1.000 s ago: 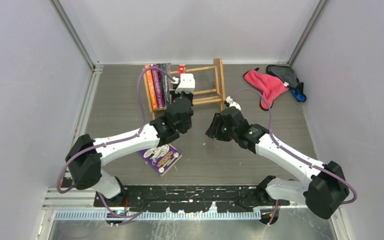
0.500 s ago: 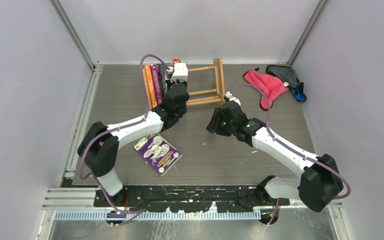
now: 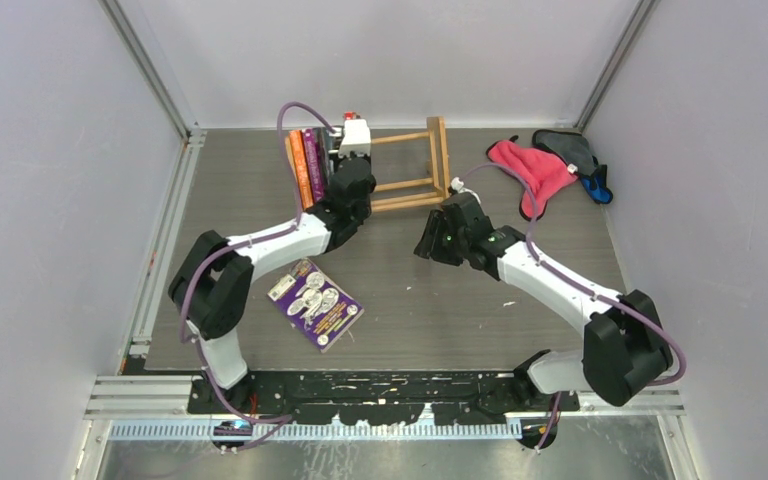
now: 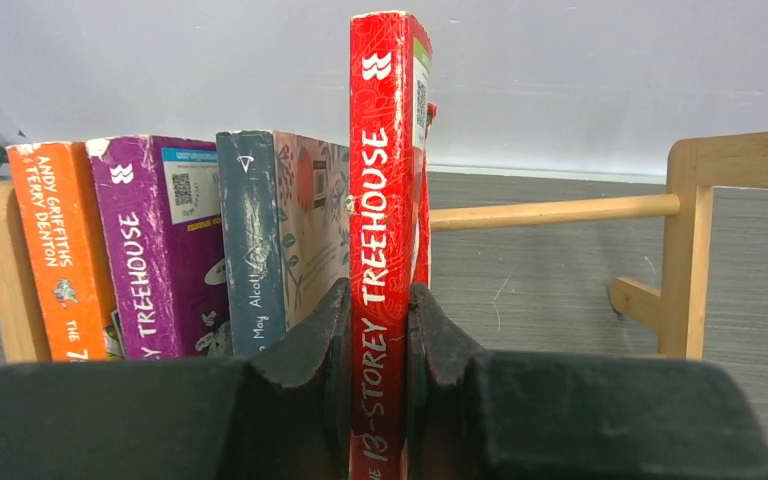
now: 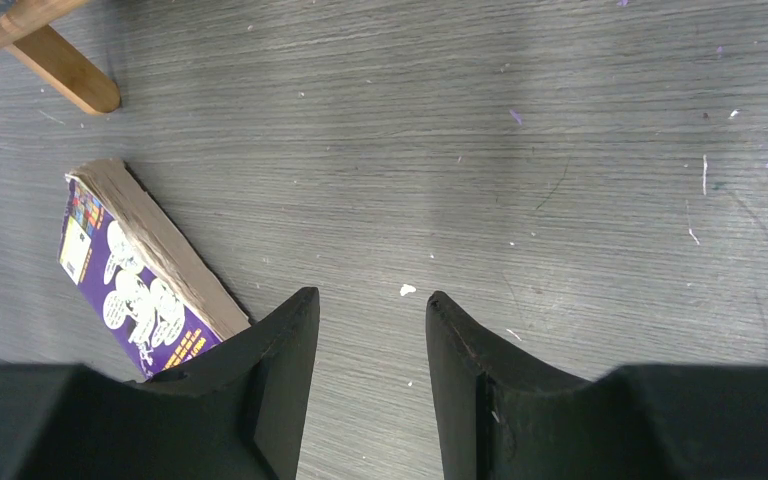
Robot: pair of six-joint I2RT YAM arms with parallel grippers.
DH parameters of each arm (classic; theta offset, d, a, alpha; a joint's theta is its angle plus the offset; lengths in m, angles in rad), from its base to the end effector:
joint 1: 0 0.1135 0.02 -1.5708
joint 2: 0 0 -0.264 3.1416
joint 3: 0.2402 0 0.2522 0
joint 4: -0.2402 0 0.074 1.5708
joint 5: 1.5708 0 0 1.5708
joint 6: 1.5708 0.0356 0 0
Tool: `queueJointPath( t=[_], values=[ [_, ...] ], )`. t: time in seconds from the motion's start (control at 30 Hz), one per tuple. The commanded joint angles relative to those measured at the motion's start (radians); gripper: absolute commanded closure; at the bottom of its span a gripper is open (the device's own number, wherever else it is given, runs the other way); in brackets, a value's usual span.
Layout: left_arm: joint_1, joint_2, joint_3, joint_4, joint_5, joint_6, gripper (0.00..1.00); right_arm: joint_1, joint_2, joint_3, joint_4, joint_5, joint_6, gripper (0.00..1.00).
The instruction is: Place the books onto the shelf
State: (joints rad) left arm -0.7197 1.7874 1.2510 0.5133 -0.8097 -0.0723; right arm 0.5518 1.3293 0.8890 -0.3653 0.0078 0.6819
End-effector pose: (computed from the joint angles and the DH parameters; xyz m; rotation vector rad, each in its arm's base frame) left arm 0.3302 -0.2551 0.2954 -0.1155 1.5826 0.0270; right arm 0.2385 0.1465 0.2407 0.1634 2.4490 0.5636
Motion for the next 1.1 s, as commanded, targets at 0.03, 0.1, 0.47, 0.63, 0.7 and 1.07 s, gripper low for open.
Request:
queueJointPath(
  t=[0.03, 0.1, 0.47, 0.63, 0.7, 1.07],
  values=[
    [0.021, 0.010, -0.002, 0.180, -0.003, -0.021, 1.00, -0.015, 0.013, 0.039, 0.050, -0.038, -0.030, 0.51],
    [0.027, 0.019, -0.010, 0.193, -0.007, -0.021, 1.00, -0.018, 0.021, 0.038, 0.051, -0.043, -0.031, 0.51],
    [0.059, 0.062, -0.053, 0.254, -0.024, -0.026, 1.00, -0.028, 0.056, 0.034, 0.064, -0.060, -0.038, 0.51],
    [0.066, 0.078, -0.065, 0.276, -0.042, -0.026, 1.00, -0.027, 0.069, 0.033, 0.069, -0.065, -0.041, 0.51],
    [0.068, 0.083, -0.070, 0.286, -0.047, -0.026, 1.00, -0.029, 0.073, 0.033, 0.070, -0.067, -0.041, 0.51],
    [0.074, 0.092, -0.120, 0.330, -0.091, -0.015, 1.00, -0.030, 0.094, 0.029, 0.076, -0.079, -0.042, 0.51]
  ],
)
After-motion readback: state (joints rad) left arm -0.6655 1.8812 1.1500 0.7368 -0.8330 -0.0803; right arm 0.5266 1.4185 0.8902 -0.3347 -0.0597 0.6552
